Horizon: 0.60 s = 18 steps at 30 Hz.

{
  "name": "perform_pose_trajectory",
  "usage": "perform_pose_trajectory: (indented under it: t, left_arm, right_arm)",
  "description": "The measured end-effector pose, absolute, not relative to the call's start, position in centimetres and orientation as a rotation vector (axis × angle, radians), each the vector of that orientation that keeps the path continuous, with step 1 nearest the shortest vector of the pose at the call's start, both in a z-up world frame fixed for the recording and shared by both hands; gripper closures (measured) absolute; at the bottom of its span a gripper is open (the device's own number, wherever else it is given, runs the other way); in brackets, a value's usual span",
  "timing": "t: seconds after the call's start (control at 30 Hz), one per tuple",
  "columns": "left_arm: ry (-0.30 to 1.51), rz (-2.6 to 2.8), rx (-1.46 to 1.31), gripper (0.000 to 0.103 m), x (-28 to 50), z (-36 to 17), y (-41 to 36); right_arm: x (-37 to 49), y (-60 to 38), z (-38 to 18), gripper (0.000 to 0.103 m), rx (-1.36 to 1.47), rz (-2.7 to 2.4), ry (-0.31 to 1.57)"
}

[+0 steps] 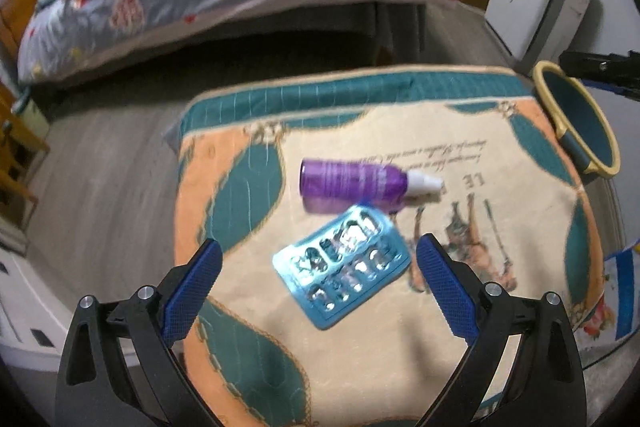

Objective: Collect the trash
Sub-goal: 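Move both tools back over the cushion, then grasp the blue blister pack with the left tool while the right grasps the purple spray bottle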

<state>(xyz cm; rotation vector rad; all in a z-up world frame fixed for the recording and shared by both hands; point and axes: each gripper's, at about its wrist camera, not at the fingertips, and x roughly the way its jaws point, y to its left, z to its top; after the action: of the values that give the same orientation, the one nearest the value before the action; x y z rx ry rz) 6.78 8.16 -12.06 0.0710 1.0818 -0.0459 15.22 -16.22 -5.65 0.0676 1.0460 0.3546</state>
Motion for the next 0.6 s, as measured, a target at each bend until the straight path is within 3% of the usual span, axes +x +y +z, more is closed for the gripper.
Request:
perform_pose_trajectory:
  t: [0.6]
  left_arm:
    - [1.155, -0.085, 0.135, 0.006, 10.1, -18.1, 5.8]
  right_arm:
    - [16.3, -14.0, -8.7, 0.006, -0.002, 0.371, 1.118]
